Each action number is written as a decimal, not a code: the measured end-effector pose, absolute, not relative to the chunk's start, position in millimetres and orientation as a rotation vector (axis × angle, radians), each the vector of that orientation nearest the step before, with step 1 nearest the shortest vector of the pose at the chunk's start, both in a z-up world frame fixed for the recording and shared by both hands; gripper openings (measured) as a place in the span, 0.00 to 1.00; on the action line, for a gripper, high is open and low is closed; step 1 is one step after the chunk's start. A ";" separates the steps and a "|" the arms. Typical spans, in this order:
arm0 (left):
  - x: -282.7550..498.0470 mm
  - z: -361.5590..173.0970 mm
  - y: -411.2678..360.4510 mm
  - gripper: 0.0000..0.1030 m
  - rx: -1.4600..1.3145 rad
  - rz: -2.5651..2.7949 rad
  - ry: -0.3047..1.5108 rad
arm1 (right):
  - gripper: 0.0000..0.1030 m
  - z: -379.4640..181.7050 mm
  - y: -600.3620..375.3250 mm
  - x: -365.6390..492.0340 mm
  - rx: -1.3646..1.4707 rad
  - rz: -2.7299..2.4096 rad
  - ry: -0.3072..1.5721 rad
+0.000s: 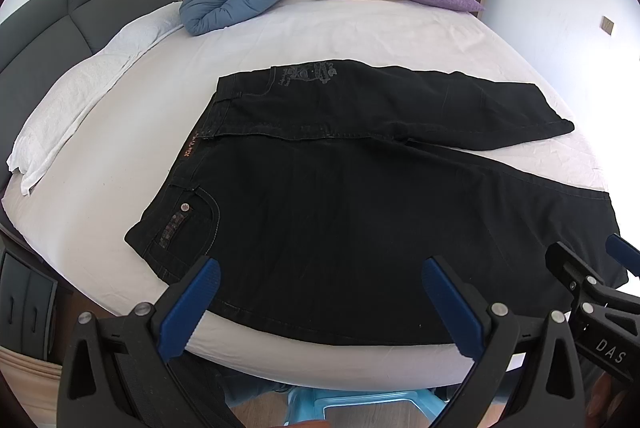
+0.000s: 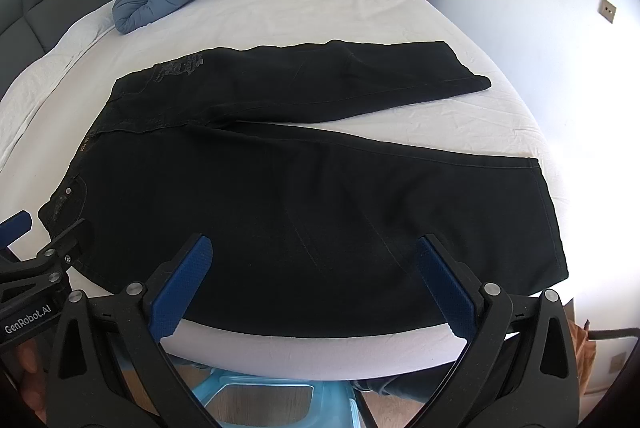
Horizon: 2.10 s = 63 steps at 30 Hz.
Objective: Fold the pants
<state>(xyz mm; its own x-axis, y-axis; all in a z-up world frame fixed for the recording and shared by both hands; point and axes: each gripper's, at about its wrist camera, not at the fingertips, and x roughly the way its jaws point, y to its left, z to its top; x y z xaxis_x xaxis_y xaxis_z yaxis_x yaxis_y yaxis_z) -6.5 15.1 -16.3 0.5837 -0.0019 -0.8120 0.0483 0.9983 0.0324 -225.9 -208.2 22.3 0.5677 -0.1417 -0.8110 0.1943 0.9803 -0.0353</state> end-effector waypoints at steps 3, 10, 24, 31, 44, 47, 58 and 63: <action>-6.0 -16.4 15.7 1.00 0.052 -0.030 0.944 | 1.00 21.8 -207.7 -225.0 0.060 -0.196 0.948; 2.5 -18.3 19.4 1.00 0.055 -0.038 0.944 | 1.00 19.1 -206.1 -221.1 0.055 -0.189 0.959; 101.2 -0.8 45.2 1.00 0.054 -0.307 0.967 | 1.00 47.0 -214.2 -142.5 0.085 0.130 0.923; 189.4 -18.1 64.1 1.00 0.087 -0.338 1.088 | 1.00 67.0 -226.2 -63.1 0.022 0.297 0.884; 391.7 -58.9 78.6 0.66 0.393 -0.563 1.112 | 0.64 24.0 -237.9 87.3 -0.151 0.533 0.962; 418.4 -78.9 78.6 0.66 0.462 -0.619 1.176 | 0.62 11.7 -236.1 101.2 -0.179 0.588 0.973; 459.8 -125.3 83.7 0.57 0.437 -0.795 1.375 | 0.56 -9.2 -231.8 132.7 -0.188 0.707 0.985; 458.1 -120.4 91.0 0.16 0.423 -0.794 1.359 | 0.54 -17.8 -219.6 151.7 -0.235 0.721 1.004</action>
<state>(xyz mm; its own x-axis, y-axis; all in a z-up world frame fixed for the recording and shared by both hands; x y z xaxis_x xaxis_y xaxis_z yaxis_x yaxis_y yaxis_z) 458.1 91.1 -120.4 0.0123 -0.2569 -0.9664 0.7157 0.6772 -0.1709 151.7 -219.6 -17.8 0.3314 0.4417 -0.8337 -0.6486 0.7484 0.1387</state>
